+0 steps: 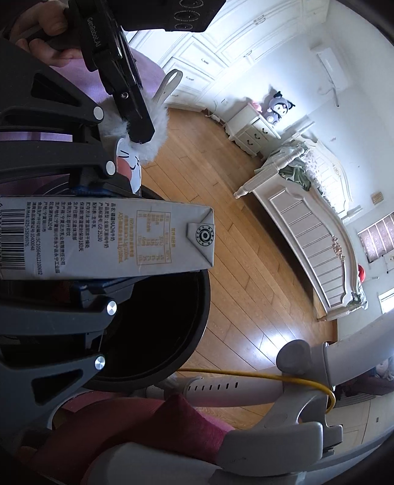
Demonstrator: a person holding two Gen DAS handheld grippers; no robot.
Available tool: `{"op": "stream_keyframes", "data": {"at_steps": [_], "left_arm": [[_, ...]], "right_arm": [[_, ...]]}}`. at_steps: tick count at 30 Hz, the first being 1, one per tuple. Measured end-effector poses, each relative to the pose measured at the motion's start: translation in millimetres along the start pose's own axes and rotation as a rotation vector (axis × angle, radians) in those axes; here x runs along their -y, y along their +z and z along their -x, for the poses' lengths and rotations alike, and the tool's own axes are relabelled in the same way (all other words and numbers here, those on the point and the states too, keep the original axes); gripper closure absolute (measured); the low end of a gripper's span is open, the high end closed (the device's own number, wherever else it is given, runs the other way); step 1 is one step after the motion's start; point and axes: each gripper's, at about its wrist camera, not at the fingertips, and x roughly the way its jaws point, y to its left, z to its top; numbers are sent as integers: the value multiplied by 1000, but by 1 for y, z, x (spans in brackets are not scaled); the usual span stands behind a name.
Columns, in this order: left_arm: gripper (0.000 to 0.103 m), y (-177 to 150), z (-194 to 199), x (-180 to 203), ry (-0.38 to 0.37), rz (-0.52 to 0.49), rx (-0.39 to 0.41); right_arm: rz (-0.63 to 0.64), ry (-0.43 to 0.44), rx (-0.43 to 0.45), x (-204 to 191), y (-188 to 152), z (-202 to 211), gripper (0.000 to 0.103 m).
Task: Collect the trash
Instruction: 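Carry the fluffy item and white carton to the bin and release both, then grasp the orange snack wrapper with the left tool while the right tool grasps the red milk carton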
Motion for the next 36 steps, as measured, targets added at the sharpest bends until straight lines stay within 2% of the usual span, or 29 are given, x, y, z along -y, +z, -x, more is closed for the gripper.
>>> {"op": "stream_keyframes", "data": {"at_steps": [6, 9, 13, 14, 16, 18, 23, 28, 32, 36], "left_arm": [[61, 2, -11, 5, 2, 0, -16], [57, 4, -14, 5, 7, -4, -24], [35, 5, -11, 10, 26, -41, -4], [29, 5, -8, 12, 34, -50, 5], [24, 5, -2, 14, 39, -61, 16], [21, 4, 8, 16, 40, -72, 28], [21, -3, 53, 10, 43, -70, 83], [21, -19, 120, -14, 69, -24, 158], [21, -43, 181, -55, 106, 60, 222], [21, -77, 241, -110, 216, 139, 260]], "right_arm": [[-10, -8, -5, 10, 2, -2, 64], [-16, -10, -19, 12, 3, -4, 63], [-33, -30, -54, 12, 2, -8, 58], [-37, -34, -54, 12, 3, -7, 49], [-43, -31, -39, 10, 2, -3, 38], [-31, -35, -33, 5, 2, 0, 36], [-11, -10, -26, -14, 1, 9, 33], [50, 43, -31, -53, 0, 14, 33], [133, 90, -46, -97, -2, 16, 33], [216, 147, -73, -147, -8, 16, 33]]}}
